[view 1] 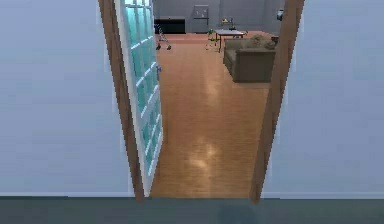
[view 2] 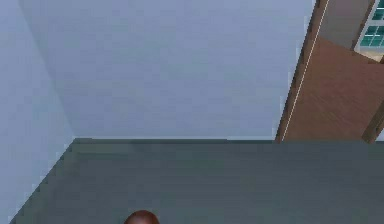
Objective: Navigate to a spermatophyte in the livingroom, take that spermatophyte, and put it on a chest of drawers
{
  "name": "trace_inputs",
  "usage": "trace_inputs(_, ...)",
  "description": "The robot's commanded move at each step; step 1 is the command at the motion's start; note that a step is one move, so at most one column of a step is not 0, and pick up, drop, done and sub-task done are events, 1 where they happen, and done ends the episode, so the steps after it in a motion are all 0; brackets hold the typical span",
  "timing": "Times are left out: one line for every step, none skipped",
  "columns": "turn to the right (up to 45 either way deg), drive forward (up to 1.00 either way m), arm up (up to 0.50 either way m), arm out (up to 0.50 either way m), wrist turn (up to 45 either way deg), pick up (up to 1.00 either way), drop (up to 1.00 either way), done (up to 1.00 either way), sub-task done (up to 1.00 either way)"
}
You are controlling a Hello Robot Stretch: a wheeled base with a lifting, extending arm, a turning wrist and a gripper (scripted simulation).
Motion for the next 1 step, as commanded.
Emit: trace_inputs(0.0,1.0,0.0,0.0,0.0,0.0,0.0,0.0,0.0)
